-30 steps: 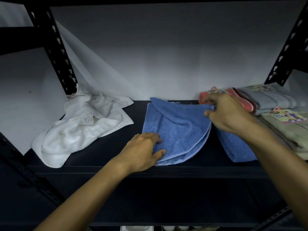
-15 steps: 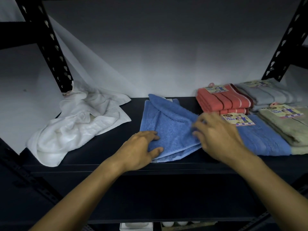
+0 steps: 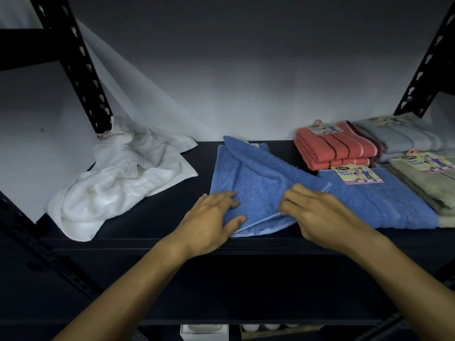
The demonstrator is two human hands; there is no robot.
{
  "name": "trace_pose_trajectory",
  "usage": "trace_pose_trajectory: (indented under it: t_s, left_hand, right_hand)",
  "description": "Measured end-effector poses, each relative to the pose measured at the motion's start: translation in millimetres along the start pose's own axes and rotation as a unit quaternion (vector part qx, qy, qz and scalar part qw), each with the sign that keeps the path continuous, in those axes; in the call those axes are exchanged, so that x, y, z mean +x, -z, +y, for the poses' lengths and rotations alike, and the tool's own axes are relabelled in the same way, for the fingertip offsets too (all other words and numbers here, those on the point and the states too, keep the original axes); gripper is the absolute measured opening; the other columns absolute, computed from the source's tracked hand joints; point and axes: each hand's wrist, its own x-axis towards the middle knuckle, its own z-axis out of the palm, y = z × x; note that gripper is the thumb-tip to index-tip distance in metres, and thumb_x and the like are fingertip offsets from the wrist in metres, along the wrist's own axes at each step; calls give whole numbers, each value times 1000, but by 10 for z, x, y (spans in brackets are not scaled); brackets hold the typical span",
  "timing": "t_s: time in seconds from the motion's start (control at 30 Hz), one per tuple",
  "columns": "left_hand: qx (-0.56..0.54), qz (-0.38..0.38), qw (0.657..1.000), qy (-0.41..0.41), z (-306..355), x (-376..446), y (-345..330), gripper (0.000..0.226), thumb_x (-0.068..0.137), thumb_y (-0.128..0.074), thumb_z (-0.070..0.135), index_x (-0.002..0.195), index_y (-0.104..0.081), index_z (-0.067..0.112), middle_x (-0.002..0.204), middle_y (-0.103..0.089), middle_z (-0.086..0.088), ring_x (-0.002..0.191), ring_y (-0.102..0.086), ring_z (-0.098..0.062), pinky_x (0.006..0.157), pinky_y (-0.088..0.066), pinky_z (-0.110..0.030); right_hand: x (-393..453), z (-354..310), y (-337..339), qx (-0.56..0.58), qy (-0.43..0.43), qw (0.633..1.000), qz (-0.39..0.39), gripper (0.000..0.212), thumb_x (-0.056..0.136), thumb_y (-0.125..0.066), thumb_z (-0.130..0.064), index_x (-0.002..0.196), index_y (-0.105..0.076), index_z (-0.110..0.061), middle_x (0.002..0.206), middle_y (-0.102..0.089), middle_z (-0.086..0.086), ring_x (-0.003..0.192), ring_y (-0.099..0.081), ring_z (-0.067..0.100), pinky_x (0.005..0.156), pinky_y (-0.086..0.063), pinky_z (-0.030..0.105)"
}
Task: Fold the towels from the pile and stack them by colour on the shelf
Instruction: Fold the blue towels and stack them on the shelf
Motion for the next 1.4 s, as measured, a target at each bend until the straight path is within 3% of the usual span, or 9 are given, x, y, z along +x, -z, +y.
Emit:
trace_pose_trajectory:
  t_s: [0.17,0.33,0.5,0.67,0.83,1.0,1.1,1.23,1.4]
  left_hand:
    - [23,-19,1000,-6,-13,8,-18,56,101,-33,53,149,-36,24,160,-21,16,146,-11,1,123,-1,-30]
    - [28,-29,999,-8,-16,8,-16,57,101,-30,54,150,-34,23,160,-19,16,146,-10,2,123,-1,-31]
    - [24,-31,999,-7,-17,1,-17,58,101,-30,54,150,-34,24,159,-18,17,145,-10,3,123,0,-30]
    - [23,-29,999,-6,-13,7,-23,58,101,-31,54,150,-34,24,160,-18,17,146,-9,3,123,1,-29]
    - [25,-25,999,-10,-30,1,-37,58,101,-30,55,149,-36,23,159,-20,17,146,-11,2,123,0,-31]
    - [26,-19,999,-11,-23,8,-42,58,101,-31,56,149,-36,24,159,-21,17,146,-12,2,123,-1,-30]
    - [25,-6,1000,-8,-14,3,-43,57,101,-34,55,149,-37,25,159,-22,17,146,-14,2,123,-3,-30]
    - [22,4,1000,-8,-16,-1,-46,56,100,-36,55,149,-38,25,159,-23,16,146,-15,0,123,-4,-31]
    - [28,49,998,-13,2,-33,-32,54,99,-41,54,146,-42,26,160,-23,13,145,-17,-3,122,-11,-29]
  right_hand:
    - [-85,-61,59,-6,31,999,20,35,68,-33,-2,76,-64,-16,78,-55,-4,72,-55,18,53,-43,26]
    - [-202,-83,24,11,30,999,-16,28,64,-66,3,85,-68,-15,84,-58,-4,78,-57,18,59,-51,27]
    - [-212,-74,110,30,16,999,-39,23,70,-72,-6,89,-70,-19,88,-60,-7,82,-59,14,56,-47,24]
    - [-150,190,156,70,-203,974,74,16,93,-58,-21,101,-72,-19,101,-64,0,96,-57,24,62,-52,38]
    - [88,506,160,-7,-376,910,-174,42,95,-50,-46,118,-63,-13,124,-55,10,118,-46,30,87,-43,40]
    - [180,580,167,80,-421,879,-211,24,91,-62,-39,90,-68,-16,104,-65,6,93,-58,25,78,-47,34]
    - [227,587,276,129,-460,861,-172,20,94,-58,-37,90,-63,-17,95,-65,6,88,-59,27,77,-49,34]
    - [360,537,444,251,-486,837,2,19,92,-62,-33,79,-56,-21,78,-60,0,83,-59,27,79,-49,37]
    - [648,129,700,259,-404,863,155,9,88,-68,-30,87,-67,-20,73,-61,-7,73,-60,18,69,-46,29]
